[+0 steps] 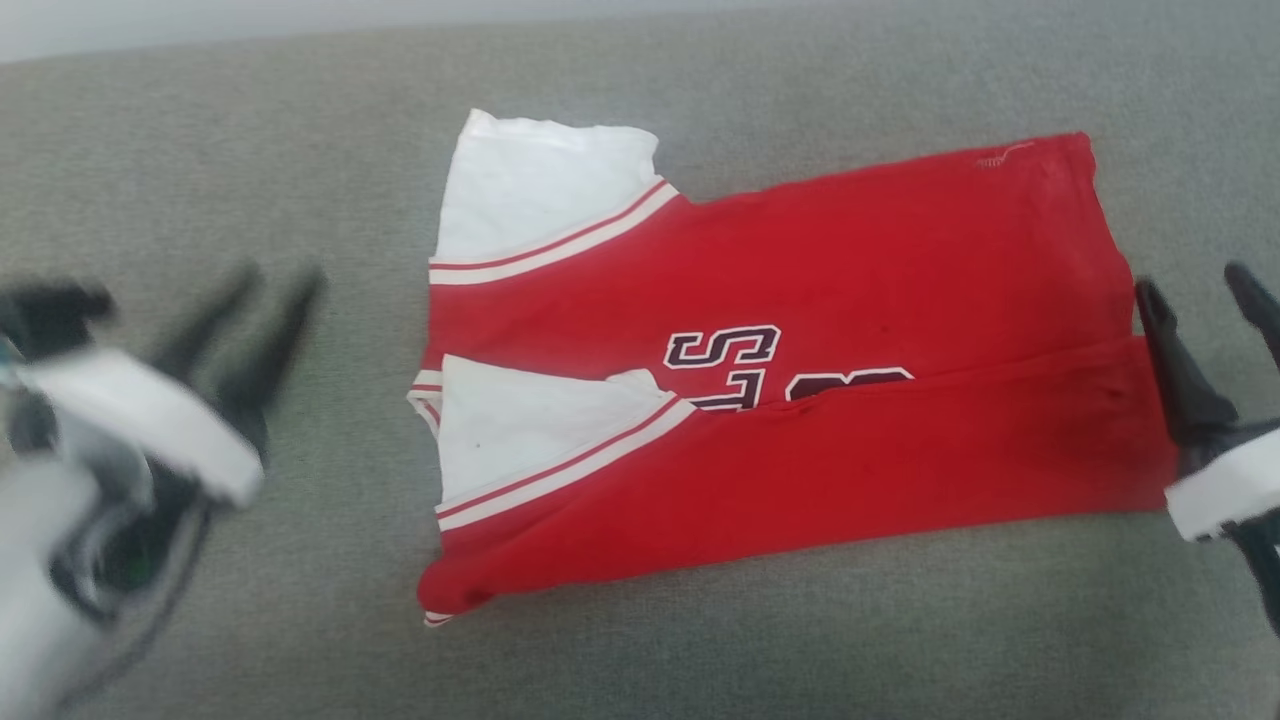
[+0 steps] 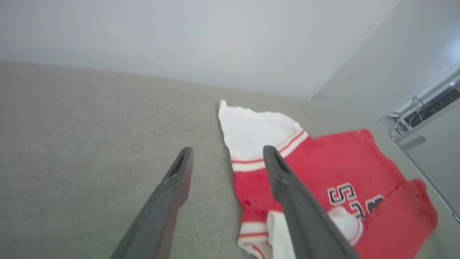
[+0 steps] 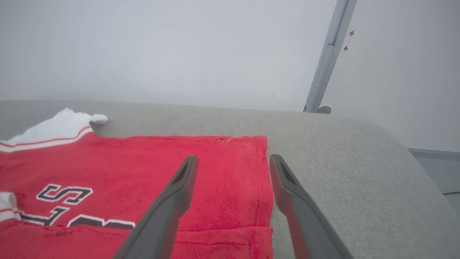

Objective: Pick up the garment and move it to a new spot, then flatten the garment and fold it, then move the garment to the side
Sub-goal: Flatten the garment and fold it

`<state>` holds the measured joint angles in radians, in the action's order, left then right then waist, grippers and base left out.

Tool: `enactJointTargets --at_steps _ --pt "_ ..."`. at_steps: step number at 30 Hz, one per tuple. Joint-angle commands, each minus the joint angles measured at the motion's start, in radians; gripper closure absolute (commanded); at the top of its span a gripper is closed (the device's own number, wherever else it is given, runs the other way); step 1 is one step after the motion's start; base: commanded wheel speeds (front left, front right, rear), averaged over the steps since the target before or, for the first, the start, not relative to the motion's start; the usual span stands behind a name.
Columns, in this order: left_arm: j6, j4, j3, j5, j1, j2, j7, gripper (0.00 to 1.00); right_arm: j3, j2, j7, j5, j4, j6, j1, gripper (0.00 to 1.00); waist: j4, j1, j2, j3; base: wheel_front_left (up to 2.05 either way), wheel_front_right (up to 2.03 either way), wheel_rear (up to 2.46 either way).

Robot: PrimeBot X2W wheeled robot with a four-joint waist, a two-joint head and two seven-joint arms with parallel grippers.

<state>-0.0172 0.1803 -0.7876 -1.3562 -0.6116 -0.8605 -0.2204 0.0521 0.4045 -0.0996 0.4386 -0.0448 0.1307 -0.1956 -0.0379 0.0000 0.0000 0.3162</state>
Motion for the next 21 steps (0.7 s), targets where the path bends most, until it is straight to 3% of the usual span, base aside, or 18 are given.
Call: enactJointTargets --at_steps 1,4,8,15,21 --pt "0.001 0.02 0.02 -0.005 -0.035 0.017 -0.011 0.0 0.008 -0.022 0.028 -0.012 0.001 0.0 -0.017 0.0 -0.013 0.0 0.0 0.017 0.0 0.0 0.0" --pt "-0.013 0.11 0.05 0.024 -0.135 0.06 -0.017 0.0 0.008 -0.09 0.104 -0.033 -0.002 0.0 -0.042 0.0 -0.035 0.0 0.0 0.04 0.0 0.0 0.0" --pt "-0.053 0.24 0.02 0.063 -0.281 0.098 0.072 0.0 -0.018 -0.144 0.159 -0.053 -0.004 0.0 -0.066 0.0 -0.074 0.0 0.0 0.068 0.0 0.0 0.0" --pt "-0.091 0.505 -0.055 0.094 -0.5 0.139 0.321 0.0 -0.063 -0.185 0.196 -0.068 0.001 0.0 -0.092 0.0 -0.16 0.0 0.0 0.117 0.0 0.0 0.0" --pt "-0.108 0.655 -0.111 0.073 -0.644 0.158 0.619 0.0 -0.084 -0.2 0.196 -0.066 0.01 0.0 -0.102 0.0 -0.224 0.0 0.0 0.167 0.0 0.0 0.0"
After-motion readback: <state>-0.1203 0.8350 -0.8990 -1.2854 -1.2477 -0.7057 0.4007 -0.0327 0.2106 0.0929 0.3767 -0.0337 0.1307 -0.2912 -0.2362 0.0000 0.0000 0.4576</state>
